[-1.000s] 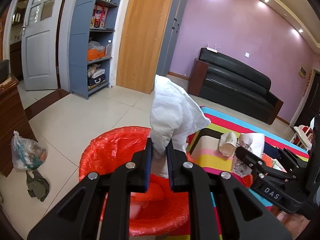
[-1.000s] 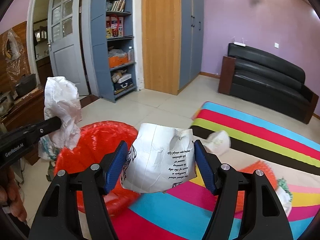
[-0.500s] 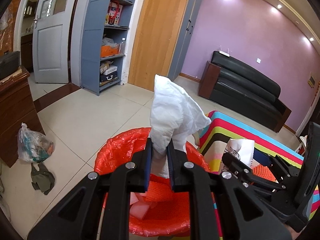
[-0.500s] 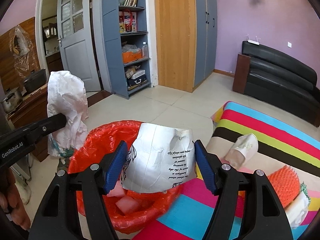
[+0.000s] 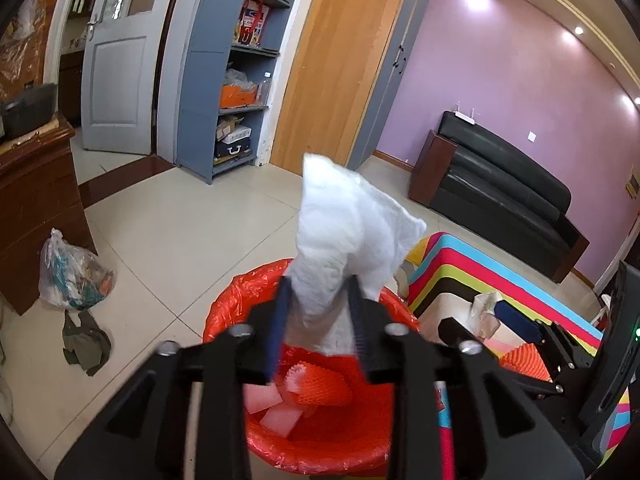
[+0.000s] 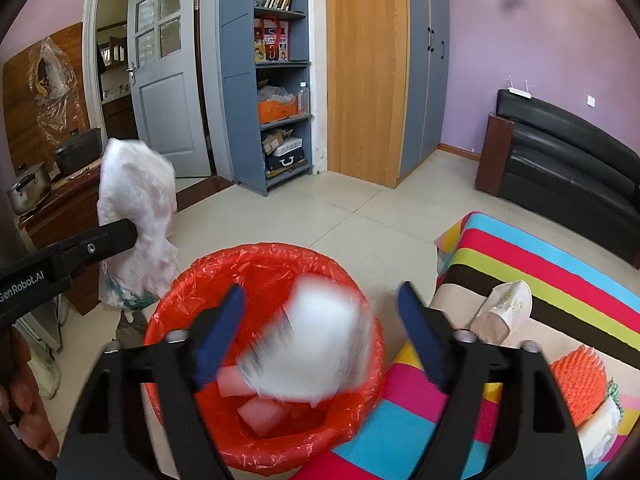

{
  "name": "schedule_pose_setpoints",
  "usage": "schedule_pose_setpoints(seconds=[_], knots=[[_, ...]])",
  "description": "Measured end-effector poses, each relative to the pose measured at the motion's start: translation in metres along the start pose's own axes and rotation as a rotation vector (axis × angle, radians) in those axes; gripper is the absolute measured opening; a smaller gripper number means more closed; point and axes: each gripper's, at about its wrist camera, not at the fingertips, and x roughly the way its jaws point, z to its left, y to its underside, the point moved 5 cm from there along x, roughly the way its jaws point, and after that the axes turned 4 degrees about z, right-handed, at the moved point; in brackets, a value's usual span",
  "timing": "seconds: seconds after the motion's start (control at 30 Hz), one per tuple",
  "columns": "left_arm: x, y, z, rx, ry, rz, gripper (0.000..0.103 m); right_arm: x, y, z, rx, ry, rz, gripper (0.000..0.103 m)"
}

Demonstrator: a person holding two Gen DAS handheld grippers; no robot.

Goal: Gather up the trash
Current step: 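Carry both bags to the red bin and open the right tool over it, then open the left tool to drop the white plastic bag into the bin, then move both open tools back over the trash on the striped bed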

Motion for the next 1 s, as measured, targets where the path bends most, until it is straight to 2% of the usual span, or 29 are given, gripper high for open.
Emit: schedule_pose_setpoints(seconds=[0.1, 0.5, 0.93, 1.0], knots=[[0.0, 0.001, -0.001, 0.001, -0.004, -0.001, 0.039, 0.0, 0.0, 0.0, -0.005, 0.005, 0.0, 0.078], [0.005, 0.0, -0.018, 0.038, 0.016, -0.016, 0.039, -0.015, 0.007, -0.031, 0.036, 0.039, -0.013, 0.078], [0.017, 0.011, -0.064, 0.119, 0.064, -0.012, 0.04, -0.052, 0.026, -0.103, 0.089, 0.133, -0.027, 0.078], [0.019, 0.014, -0.074, 0.135, 0.075, -0.009, 0.044, -0.057, 0.03, -0.115, 0.102, 0.147, -0.029, 0.078]])
